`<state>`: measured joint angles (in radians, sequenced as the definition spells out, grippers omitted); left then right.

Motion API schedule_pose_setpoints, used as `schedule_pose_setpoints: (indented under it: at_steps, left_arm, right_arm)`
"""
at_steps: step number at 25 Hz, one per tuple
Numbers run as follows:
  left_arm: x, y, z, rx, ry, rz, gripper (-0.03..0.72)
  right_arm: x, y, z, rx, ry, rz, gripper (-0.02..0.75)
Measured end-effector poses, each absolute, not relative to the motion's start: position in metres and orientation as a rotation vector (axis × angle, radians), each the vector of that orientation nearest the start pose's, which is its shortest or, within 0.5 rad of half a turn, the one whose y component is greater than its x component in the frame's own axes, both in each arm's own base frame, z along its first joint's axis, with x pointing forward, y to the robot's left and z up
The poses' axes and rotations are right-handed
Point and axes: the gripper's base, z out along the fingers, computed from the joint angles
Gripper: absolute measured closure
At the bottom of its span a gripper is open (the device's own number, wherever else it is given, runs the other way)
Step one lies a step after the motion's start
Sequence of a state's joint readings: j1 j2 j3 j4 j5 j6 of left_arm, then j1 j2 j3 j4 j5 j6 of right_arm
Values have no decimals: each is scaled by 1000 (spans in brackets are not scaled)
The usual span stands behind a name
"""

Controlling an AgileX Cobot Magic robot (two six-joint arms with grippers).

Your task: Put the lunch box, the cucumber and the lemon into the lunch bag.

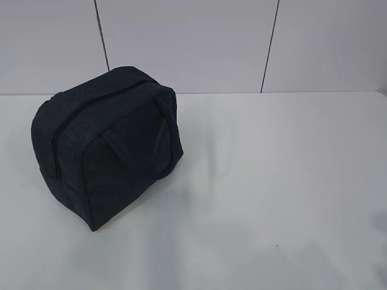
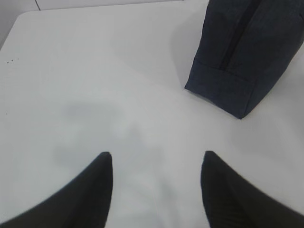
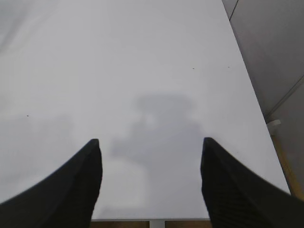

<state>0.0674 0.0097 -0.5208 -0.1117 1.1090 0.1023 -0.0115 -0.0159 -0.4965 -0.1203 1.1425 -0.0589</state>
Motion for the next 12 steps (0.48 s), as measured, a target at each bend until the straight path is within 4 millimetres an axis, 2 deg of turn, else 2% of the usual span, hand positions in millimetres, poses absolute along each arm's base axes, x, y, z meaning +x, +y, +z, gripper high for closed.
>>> schedule_pose_setpoints:
  at_steps: [12]
  left_arm:
    - [-8,-10,280,46,2076,-31,256]
  right_arm:
    - [-11,-10,270,-38,2113,-187,241]
